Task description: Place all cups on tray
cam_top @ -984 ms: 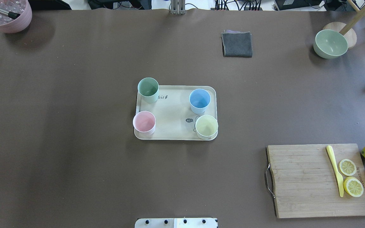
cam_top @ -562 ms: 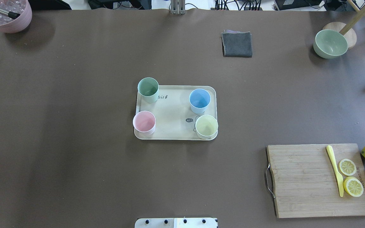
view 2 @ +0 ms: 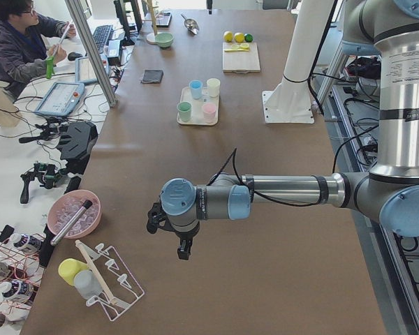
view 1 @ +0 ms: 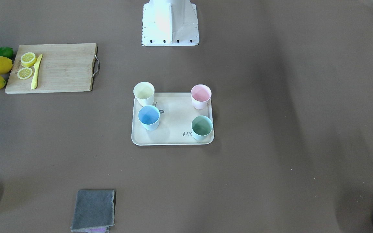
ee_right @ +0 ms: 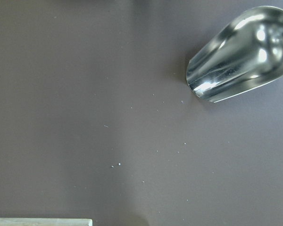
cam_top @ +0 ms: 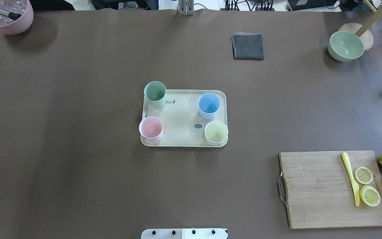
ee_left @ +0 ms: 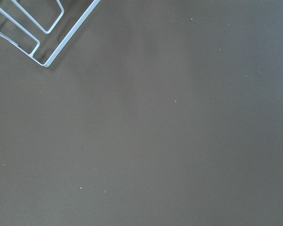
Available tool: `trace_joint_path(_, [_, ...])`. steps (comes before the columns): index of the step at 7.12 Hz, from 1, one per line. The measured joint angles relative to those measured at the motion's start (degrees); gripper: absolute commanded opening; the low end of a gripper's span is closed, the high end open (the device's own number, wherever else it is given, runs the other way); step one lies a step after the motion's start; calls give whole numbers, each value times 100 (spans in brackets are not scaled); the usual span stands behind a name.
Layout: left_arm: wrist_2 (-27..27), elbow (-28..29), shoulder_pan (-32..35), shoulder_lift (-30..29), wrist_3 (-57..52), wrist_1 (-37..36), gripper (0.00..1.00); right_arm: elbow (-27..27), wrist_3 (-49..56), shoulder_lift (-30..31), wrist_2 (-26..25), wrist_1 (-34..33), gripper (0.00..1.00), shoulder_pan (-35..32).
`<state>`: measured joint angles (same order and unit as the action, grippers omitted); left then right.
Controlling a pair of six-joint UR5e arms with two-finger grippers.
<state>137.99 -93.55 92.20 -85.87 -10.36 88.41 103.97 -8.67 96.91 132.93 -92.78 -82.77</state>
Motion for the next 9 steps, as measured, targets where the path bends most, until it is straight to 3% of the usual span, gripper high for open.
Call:
trace_joint_path(3, [0,-8,0,0,-1,0,99,3,91,359,-32,-8,100,-586])
trace_joint_path(9, [0,-37,5,0,-1,1,99,43,561,445,-73,72,100,-592])
